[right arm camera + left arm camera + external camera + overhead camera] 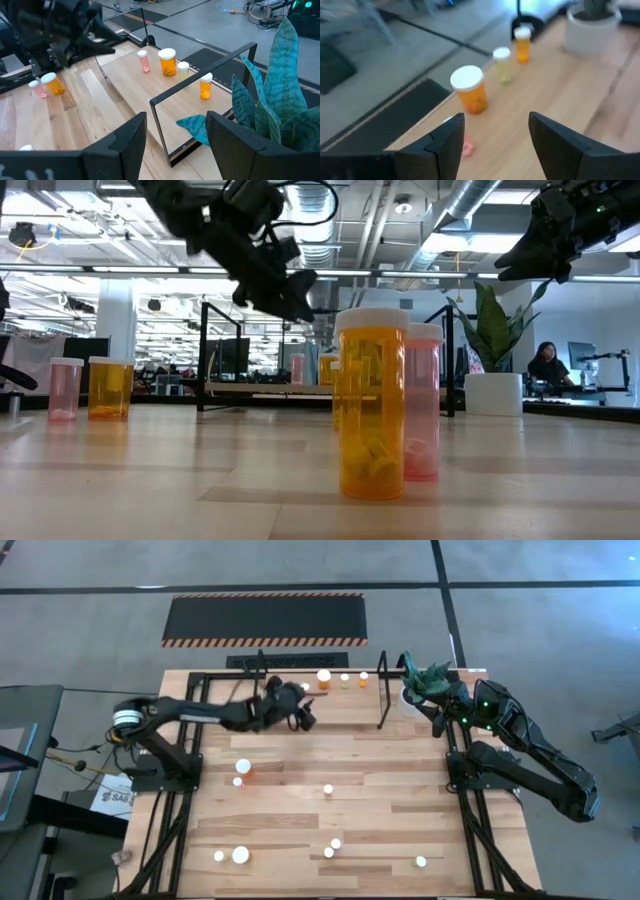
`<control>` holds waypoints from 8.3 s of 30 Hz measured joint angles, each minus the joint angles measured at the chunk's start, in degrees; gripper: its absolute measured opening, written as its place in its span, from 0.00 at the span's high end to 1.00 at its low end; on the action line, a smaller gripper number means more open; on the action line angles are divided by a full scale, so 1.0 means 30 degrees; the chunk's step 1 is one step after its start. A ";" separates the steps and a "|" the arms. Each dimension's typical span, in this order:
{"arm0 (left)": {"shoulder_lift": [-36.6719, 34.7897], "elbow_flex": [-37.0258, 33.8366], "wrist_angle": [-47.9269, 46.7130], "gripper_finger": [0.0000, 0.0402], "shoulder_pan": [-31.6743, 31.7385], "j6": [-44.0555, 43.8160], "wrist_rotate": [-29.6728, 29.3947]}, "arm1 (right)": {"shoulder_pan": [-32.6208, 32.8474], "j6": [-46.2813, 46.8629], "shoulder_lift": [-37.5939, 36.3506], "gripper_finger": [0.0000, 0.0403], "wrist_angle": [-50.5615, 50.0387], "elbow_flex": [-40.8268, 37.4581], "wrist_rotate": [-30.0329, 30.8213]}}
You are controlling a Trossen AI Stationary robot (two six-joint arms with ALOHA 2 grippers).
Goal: Pick and place medicine bottles onto shelf by color
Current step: Put the top right small pink pill bottle on the shelf
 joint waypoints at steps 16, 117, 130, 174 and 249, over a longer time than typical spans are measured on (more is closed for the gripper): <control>0.1529 0.7413 -1.2178 0.46 0.4380 1.0482 0.9074 | 0.0003 0.0000 0.0003 0.44 0.0000 0.0000 0.0000; 0.5452 0.7423 -1.0364 0.62 0.6634 1.4317 1.2152 | 0.0011 0.0000 -0.0003 0.44 0.0000 0.0000 0.0000; 0.5444 0.7423 -1.0306 0.68 0.6784 1.4353 1.1867 | 0.0011 0.0000 0.0004 0.44 0.0000 0.0000 0.0000; 0.6059 0.7811 -0.8428 0.69 0.8213 1.3530 1.1827 | 0.0011 0.0000 -0.0003 0.44 -0.0015 0.0000 0.0000; 0.6064 0.7780 -0.8691 0.69 0.8528 1.1705 1.2683 | 0.0011 0.0000 0.0004 0.44 -0.0007 0.0000 0.0000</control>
